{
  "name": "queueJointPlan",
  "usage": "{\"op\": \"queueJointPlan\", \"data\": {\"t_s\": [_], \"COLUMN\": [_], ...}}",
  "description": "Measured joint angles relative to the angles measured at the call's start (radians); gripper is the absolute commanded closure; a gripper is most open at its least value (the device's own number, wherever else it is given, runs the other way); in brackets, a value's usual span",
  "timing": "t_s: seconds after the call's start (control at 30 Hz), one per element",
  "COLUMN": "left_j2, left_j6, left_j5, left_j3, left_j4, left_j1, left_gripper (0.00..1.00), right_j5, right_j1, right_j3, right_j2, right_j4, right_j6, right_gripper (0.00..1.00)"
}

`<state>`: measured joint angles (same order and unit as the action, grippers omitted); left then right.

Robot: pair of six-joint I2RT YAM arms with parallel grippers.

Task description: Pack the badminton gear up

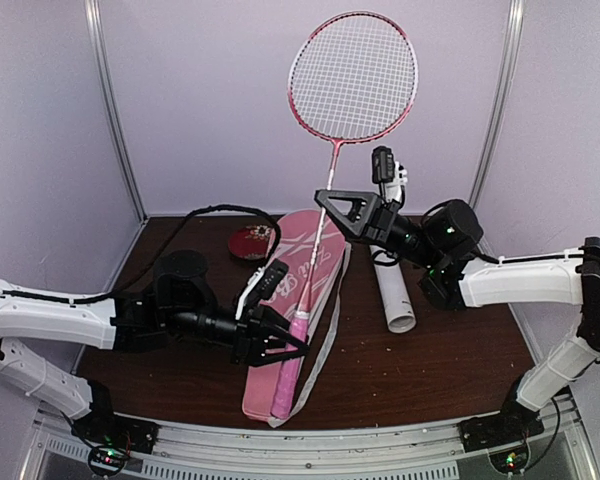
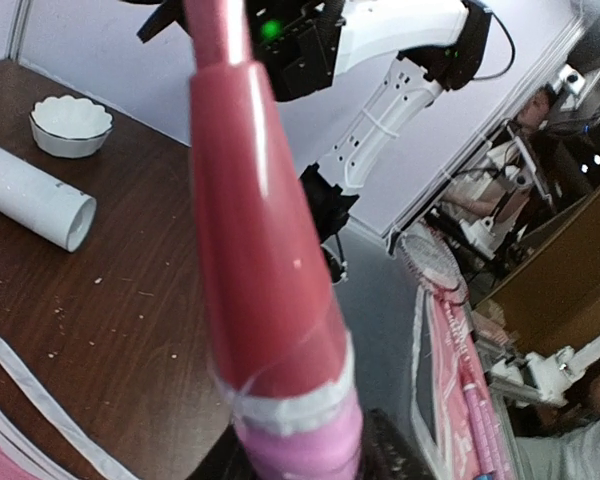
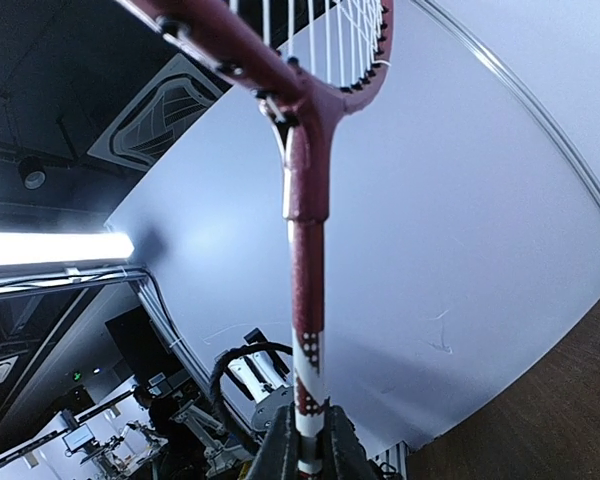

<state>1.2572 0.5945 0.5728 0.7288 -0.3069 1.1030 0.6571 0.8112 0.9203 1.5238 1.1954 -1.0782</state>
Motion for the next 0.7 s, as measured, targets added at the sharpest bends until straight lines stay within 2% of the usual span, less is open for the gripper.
{"op": "queueJointPlan", "data": {"t_s": [0.07,0.17,0.33,0.43,0.53,0.7], "left_j2": [0.008,0.018,0.016,0.015,0.017,0.074], "left_j6": [0.018,0.044,0.044,0.047,0.052,0.067], "left_j5": [0.002,-0.016,-0.097,-0.180,-0.261,-0.370], "left_j3": [0.000,0.000,-0.001,-0.004,-0.003,0.035], "left_j4": [-0.015,-0.017,-0.022,-0.026,-0.019,0.031], "left_j1": [0.002,-0.008,-0.002,-0.002,-0.002,-0.002], "left_gripper": [0.91,1.00,1.00,1.00,1.00,1.00], "right_j5": [0.001,-0.003,-0.075,-0.147,-0.233,-0.403], "right_j1": [-0.008,-0.012,-0.018,-0.021,-0.016,0.040], "right_j3": [0.001,0.001,0.001,-0.019,-0.061,-0.050], "right_j2": [-0.001,-0.026,-0.097,-0.139,-0.179,-0.200], "right_j4": [-0.028,-0.071,-0.267,-0.381,-0.491,-0.744], "right_j6": [0.010,0.057,0.126,0.161,0.186,0.261], "right_gripper": [0.97,0.82,0.57,0.50,0.47,0.52]}}
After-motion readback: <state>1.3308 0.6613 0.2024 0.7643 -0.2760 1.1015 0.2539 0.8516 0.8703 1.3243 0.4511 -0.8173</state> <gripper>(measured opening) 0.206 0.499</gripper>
